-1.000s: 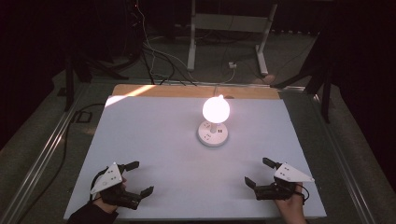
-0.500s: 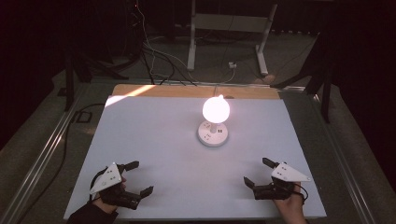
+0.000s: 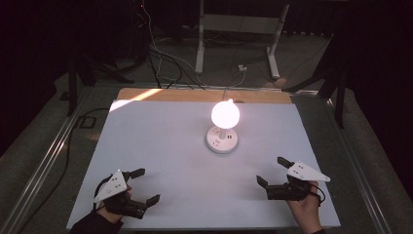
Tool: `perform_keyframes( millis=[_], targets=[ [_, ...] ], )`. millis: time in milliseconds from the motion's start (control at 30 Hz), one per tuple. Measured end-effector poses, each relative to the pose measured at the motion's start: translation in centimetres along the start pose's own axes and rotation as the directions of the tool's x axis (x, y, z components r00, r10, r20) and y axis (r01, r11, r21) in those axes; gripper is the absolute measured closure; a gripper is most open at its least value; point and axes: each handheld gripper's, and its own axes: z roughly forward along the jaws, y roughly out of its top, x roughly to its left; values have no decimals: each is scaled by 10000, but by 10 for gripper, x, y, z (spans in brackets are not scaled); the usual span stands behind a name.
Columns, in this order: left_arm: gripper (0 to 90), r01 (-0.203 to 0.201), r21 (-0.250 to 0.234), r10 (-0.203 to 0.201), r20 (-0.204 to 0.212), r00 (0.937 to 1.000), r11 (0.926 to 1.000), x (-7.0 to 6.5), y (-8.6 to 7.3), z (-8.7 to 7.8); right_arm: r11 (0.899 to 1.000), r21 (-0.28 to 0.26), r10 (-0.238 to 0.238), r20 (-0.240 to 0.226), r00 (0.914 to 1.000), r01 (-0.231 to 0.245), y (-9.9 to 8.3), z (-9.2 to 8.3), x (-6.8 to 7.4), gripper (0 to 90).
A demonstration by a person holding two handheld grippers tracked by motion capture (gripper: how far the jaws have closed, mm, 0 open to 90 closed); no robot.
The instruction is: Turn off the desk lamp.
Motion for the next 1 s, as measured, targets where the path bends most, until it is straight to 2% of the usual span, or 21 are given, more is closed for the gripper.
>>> perform_keyframes(
  millis=[167,300,367,467,767,900,1000],
  targets=[
    [4,-2,3,2,-12,10000,10000,0,0,0,10000,-7,53,-84,10000,-53,7,4,-3,0],
    [4,-11,12,11,-23,10000,10000,0,0,0,9999,-48,-91,-148,9998,90,13,10,-3,0],
    [4,2,-2,-2,-17,10000,10000,0,0,0,9995,-33,-319,-55,9995,319,16,13,-4,0],
    [4,-15,18,15,-26,10000,10000,0,0,0,9998,-81,-166,-249,9996,164,22,19,-6,0],
    [4,-22,-12,22,-18,10000,10000,0,0,0,9985,-514,-200,-626,9978,168,36,32,-8,0],
    [4,-33,12,33,-46,10000,10000,0,0,0,9988,-423,-264,-574,9980,240,41,37,-8,0],
    [4,-15,-3,15,-33,10000,10000,0,0,0,9997,-164,-184,-780,9968,172,45,45,-8,0]
  ],
)
